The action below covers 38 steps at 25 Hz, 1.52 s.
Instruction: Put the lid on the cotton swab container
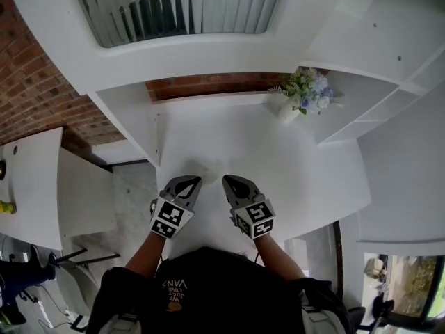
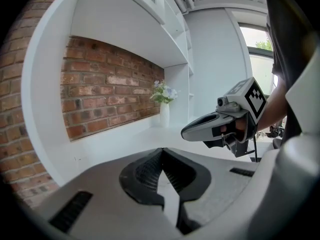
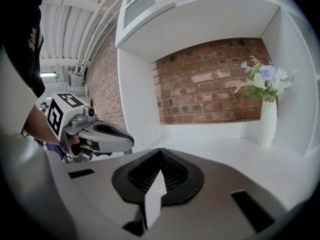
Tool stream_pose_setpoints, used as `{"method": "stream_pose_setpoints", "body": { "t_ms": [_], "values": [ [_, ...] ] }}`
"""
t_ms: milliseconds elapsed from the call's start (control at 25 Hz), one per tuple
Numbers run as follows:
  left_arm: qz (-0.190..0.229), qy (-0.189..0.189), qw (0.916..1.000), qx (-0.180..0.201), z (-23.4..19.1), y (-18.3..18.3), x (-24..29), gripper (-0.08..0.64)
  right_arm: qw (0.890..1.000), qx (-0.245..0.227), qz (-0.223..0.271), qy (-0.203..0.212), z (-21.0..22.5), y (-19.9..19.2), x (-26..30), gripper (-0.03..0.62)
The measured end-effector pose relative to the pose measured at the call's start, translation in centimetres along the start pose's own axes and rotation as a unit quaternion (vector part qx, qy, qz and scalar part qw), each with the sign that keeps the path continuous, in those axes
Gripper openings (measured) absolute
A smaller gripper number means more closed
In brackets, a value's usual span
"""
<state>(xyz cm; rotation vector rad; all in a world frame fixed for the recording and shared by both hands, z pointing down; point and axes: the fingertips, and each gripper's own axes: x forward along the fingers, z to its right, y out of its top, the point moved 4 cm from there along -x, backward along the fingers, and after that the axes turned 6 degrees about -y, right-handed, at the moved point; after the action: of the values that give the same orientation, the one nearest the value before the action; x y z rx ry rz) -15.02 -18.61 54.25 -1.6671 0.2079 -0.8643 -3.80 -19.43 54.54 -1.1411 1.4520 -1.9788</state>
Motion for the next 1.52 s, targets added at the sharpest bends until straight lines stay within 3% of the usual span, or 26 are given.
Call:
{"method": "stream_pose_setpoints", "body": {
  "t_ms": [720, 1520],
  "values": [
    [0.036, 0.049, 0.998, -0.018, 6.7, 1.3, -5.4, 0.006, 0.999, -0.001, 0.036, 0.012, -1.5, 1.3, -8.6, 0.0],
    [0.056, 0.159, 0.9833, -0.067, 13.4, 1.3, -6.6, 0.006, 0.994, -0.026, 0.034, 0.103, 0.1, 0.8, -14.1, 0.0]
  ]
}}
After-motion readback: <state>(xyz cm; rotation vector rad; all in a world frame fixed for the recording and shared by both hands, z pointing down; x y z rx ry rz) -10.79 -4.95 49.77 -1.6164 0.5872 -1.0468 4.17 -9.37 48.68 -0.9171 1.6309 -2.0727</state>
